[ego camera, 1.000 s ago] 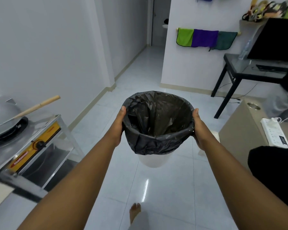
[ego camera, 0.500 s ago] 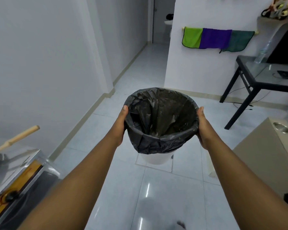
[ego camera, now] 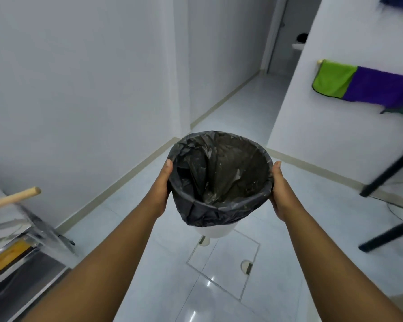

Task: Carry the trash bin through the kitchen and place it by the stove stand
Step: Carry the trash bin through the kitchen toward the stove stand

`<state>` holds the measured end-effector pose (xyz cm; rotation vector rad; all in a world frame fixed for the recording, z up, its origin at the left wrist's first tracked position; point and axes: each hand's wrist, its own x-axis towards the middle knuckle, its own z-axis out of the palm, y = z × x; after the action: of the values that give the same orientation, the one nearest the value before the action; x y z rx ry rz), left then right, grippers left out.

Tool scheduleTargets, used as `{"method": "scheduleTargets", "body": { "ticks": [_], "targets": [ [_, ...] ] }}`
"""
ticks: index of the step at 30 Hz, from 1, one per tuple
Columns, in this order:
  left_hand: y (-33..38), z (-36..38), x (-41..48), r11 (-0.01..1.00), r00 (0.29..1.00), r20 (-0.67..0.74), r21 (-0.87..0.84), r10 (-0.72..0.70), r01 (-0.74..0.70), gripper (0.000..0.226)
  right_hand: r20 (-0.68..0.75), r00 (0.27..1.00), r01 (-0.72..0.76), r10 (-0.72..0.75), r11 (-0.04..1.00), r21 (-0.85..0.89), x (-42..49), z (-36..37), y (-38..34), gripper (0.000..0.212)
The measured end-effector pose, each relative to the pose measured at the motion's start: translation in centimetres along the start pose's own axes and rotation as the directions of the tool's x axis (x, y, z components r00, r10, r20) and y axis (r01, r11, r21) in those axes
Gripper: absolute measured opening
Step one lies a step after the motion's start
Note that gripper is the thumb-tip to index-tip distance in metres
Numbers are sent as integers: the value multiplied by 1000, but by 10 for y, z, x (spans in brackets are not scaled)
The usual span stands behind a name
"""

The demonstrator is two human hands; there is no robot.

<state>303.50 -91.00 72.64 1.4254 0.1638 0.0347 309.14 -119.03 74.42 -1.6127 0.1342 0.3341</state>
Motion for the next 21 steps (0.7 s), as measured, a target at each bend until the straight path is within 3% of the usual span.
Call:
{"method": "scheduleTargets", "body": {
  "ticks": [8, 12, 17, 21],
  "targets": [
    [2, -49, 79, 999, 988, -155, -50, -6, -2, 85, 177, 984, -6, 21, 996, -84, 127, 56, -39, 96],
    [5, -97, 125, 996, 976, -218, -88, -7, -13, 77, 229, 973, 0, 27, 993, -115, 191, 114, -52, 90],
    [5, -172, 185, 984, 942, -334, -178, -45, -17, 98, 293, 953, -30, 71, 989, -143, 272, 194, -62, 92],
    [6, -223, 220, 976, 911, -405, -217, -73, -19, 96, 360, 928, -43, 95, 988, -149, 327, 253, -66, 90]
  ]
}}
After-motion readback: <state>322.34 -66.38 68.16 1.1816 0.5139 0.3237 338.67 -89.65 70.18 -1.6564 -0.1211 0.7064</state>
